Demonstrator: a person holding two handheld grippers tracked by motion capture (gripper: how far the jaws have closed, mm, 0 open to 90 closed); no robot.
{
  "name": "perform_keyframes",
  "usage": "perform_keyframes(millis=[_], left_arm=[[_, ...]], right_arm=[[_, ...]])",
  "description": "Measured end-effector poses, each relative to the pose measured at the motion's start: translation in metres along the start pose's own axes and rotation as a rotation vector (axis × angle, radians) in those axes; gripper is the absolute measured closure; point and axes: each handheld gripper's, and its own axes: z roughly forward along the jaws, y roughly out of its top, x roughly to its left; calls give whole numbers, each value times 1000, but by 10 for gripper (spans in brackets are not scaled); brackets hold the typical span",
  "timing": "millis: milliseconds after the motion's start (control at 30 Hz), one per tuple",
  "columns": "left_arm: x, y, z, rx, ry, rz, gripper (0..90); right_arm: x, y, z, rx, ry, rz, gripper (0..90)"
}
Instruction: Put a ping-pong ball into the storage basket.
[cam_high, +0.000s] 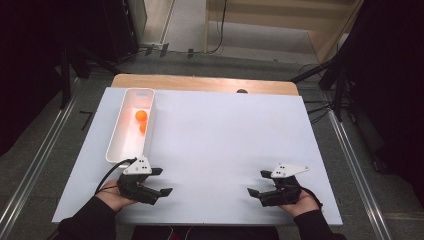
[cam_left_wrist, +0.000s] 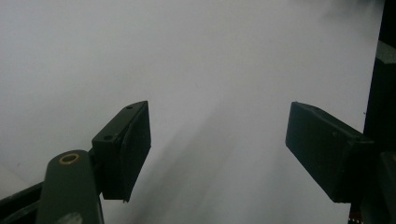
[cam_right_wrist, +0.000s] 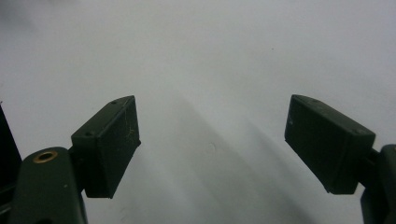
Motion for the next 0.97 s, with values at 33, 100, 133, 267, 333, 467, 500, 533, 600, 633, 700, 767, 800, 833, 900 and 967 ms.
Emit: perform_keyframes(millis=[33, 100, 133, 267, 333, 467, 500, 533, 600, 633, 700, 767, 800, 833, 900, 967], left_arm=[[0, -1, -1, 0, 0, 1, 227], [0, -3, -2, 3, 2, -3, 226], [0, -4, -3, 6, 4, -6, 226], [-1, -6, -4, 9, 12, -7, 226], [0, -6, -5, 9, 12, -8, 227], [-1, -6, -4, 8, 11, -8, 227], [-1, -6, -5, 9, 11, -8, 227], [-1, -6, -5, 9, 11, -9, 226], [-1, -6, -4, 8, 12, -9, 226], [-1, -6, -4, 10, 13, -7, 226], [-1, -6, -4, 13, 12, -5, 226], [-1, -6, -4, 14, 11, -6, 227], [-1, -6, -4, 13, 10, -4, 227], [-1, -6, -4, 13, 11, -4, 226], [-1, -5, -4, 13, 9, -5, 227], [-1, -5, -4, 14, 7, -2, 226]], right_arm=[[0, 0, 0, 0, 0, 0, 164], [0, 0, 0, 3, 0, -1, 164], [0, 0, 0, 2, 0, -6, 164], [0, 0, 0, 3, 0, -10, 164], [0, 0, 0, 5, 0, -8, 164], [0, 0, 1, 2, 1, -11, 164], [0, 0, 1, 3, 3, -11, 164], [0, 0, 1, 3, 2, -12, 164], [-1, 0, 1, 4, 3, -13, 164], [0, 0, 1, 3, 3, -12, 164], [0, 0, 1, 4, 3, -10, 164], [0, 0, 1, 5, 4, -10, 164], [0, 0, 1, 5, 4, -10, 164], [0, 0, 1, 6, 5, -9, 164], [0, 0, 1, 7, 6, -9, 164], [0, 0, 1, 8, 5, -10, 164]])
